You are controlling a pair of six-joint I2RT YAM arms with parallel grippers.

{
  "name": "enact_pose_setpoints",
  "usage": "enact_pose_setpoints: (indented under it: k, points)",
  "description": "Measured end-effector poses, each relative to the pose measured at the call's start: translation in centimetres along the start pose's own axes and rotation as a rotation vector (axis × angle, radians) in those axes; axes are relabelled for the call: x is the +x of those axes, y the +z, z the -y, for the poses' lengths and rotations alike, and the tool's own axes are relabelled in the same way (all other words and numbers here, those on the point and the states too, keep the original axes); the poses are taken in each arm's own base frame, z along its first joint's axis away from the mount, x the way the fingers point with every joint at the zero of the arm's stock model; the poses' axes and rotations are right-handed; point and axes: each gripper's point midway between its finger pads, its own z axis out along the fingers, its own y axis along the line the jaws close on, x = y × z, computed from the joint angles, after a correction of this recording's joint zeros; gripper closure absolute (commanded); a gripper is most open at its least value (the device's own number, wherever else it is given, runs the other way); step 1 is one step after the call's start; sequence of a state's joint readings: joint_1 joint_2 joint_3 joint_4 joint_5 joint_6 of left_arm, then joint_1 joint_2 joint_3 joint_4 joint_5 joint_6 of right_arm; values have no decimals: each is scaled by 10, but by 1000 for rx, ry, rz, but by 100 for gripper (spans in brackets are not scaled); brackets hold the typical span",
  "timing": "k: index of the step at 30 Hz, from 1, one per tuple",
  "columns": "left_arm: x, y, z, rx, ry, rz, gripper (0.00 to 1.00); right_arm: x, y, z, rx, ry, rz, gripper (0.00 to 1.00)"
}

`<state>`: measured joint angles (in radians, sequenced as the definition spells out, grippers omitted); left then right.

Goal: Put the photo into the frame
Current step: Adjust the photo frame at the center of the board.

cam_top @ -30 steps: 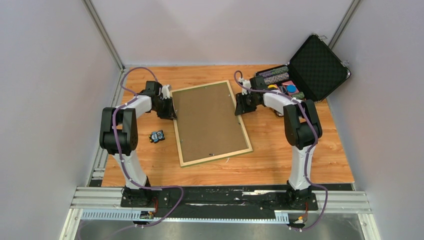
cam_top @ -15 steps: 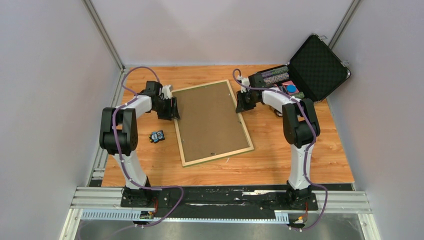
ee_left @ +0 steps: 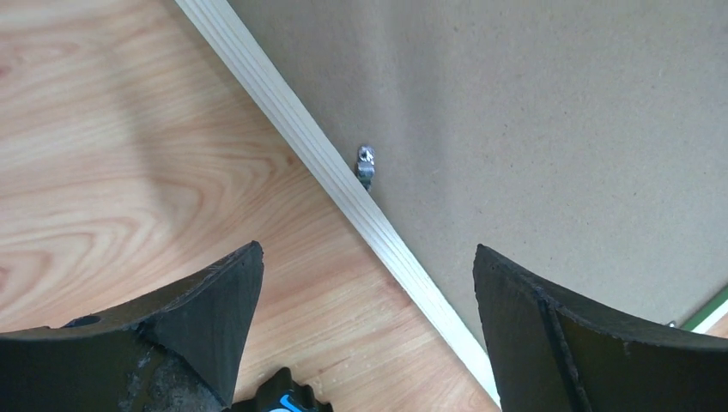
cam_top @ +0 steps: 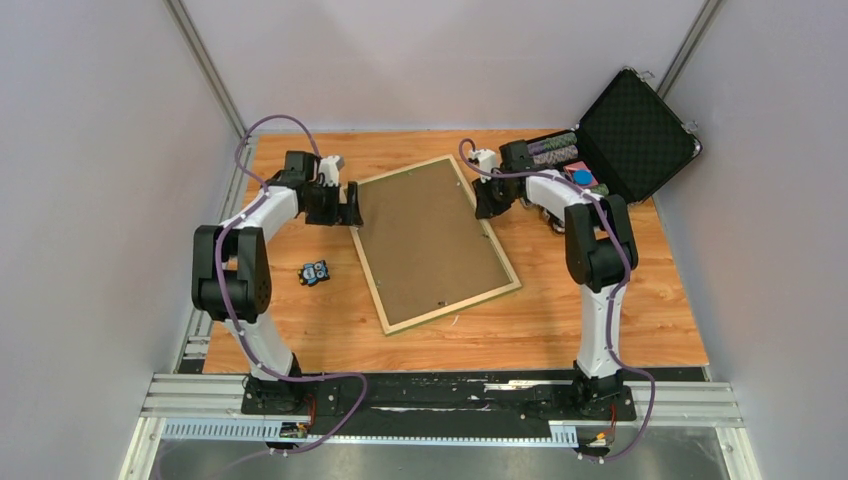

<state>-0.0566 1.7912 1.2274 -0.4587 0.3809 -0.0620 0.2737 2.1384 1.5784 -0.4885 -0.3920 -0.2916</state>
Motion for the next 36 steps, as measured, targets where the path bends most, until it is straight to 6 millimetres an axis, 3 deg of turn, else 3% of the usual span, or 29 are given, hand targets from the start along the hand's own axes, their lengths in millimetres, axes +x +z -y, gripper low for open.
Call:
enact_pose_setpoints:
  k: [15, 19, 23, 25, 30, 36]
  points:
    - [-32, -13, -8, -52, 138, 44, 0, 12, -13, 12, -128, -334, -63, 98]
    - [-45, -4, -10, -41, 158, 35, 0, 10, -10, 6, -154, -390, -76, 91]
    - [-40, 14, -11, -27, 164, -24, 1, 4, -4, -4, -178, -434, -84, 85]
    - [-30, 24, -11, -21, 164, -67, 3, 1, 0, -11, -190, -453, -85, 84]
    - [-11, 44, -6, -6, 170, -154, 21, -11, 11, -24, -211, -477, -84, 84]
    - [-4, 47, -3, 9, 174, -175, 38, -25, 22, -25, -193, -463, -77, 83]
